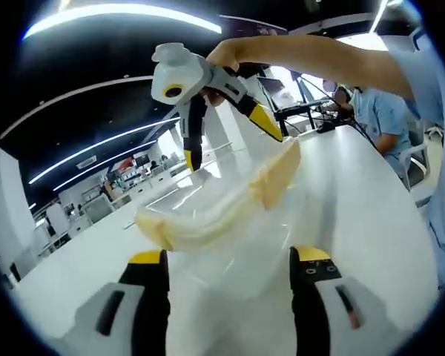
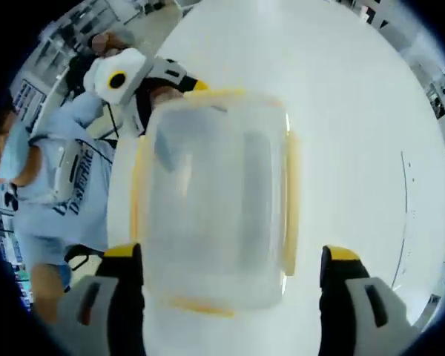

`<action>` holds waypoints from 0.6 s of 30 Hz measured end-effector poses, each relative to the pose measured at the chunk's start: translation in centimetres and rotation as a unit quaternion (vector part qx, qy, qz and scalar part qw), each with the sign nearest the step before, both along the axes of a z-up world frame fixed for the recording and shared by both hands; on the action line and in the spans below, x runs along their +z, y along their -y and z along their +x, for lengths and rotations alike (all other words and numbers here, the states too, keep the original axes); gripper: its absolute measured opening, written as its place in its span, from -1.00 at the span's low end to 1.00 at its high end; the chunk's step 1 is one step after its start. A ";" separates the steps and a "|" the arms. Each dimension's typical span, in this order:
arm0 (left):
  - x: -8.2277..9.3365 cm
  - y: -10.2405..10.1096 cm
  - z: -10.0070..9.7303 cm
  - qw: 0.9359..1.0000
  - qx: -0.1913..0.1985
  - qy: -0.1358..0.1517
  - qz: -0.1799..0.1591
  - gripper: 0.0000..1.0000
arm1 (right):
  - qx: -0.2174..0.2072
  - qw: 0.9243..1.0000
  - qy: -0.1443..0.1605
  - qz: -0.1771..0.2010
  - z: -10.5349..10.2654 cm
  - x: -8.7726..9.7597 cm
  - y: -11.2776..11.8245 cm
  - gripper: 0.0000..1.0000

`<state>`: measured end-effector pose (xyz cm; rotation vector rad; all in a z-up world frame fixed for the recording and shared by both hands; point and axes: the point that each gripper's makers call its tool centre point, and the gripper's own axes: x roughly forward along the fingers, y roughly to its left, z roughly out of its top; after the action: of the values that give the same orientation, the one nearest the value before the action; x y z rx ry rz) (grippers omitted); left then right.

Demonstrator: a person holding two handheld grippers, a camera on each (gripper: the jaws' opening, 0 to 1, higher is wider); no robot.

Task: Snap each plastic latch of the storage box into its locked position after aligning the lid with the box until every specified latch is closed and the lid sits flush.

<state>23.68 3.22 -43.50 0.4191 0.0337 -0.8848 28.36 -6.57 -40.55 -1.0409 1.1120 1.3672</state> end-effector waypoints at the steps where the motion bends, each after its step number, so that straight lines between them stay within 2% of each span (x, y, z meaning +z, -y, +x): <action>1: 0.0 0.0 0.0 1.000 -0.001 0.000 -0.001 0.38 | 0.007 1.000 0.007 -0.001 0.0 0.1 -0.2 1.00; 4: 0.3 -0.3 0.2 1.000 -0.002 0.009 -0.001 0.53 | 0.017 1.000 0.019 -0.007 -0.1 0.2 -0.5 1.00; 10: 0.1 -1.7 -0.4 1.000 -0.012 -0.015 0.004 0.60 | 0.025 0.999 0.030 -0.024 0.0 0.4 -0.6 1.00; 12: 0.4 -2.4 -0.7 1.000 -0.014 -0.014 0.007 0.72 | 0.026 0.999 0.031 -0.027 0.1 0.4 -0.6 1.00; 15: 2.9 -3.3 -0.9 0.999 -0.034 -0.011 -0.009 0.77 | 0.024 0.999 0.030 -0.031 0.1 0.4 -0.5 1.00; 18: 5.9 -4.6 -0.5 0.997 -0.057 -0.034 -0.043 0.78 | 0.026 0.999 0.032 -0.032 -0.1 0.5 -0.5 0.99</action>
<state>23.21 7.80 -37.56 0.3134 0.0342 -1.0081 28.31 -6.05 -40.10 -1.1592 1.0930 1.3373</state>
